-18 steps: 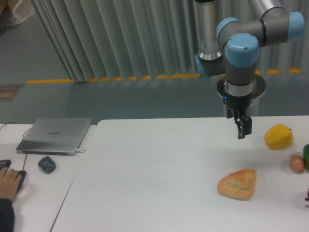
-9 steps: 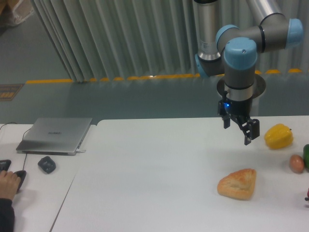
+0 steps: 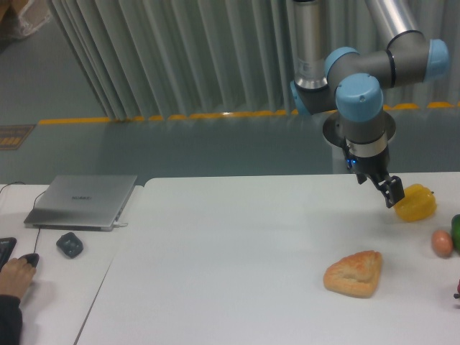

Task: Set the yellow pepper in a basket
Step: 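Move the open gripper down onto the yellow bell pepper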

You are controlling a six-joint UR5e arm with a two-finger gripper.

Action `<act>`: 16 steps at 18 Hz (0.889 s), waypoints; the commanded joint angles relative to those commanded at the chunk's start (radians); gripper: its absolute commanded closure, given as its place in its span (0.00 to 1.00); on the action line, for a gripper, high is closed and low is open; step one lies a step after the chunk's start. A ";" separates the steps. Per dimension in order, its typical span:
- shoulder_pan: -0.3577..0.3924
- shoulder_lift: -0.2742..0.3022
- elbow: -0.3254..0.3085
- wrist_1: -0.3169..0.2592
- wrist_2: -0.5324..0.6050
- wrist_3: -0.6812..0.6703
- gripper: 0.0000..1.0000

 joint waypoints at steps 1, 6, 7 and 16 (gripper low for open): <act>0.000 -0.002 -0.011 0.000 0.026 -0.002 0.00; 0.023 -0.003 -0.063 0.003 0.095 0.008 0.00; 0.029 -0.003 -0.069 0.003 0.113 0.008 0.00; 0.103 -0.011 -0.092 0.067 0.152 0.159 0.00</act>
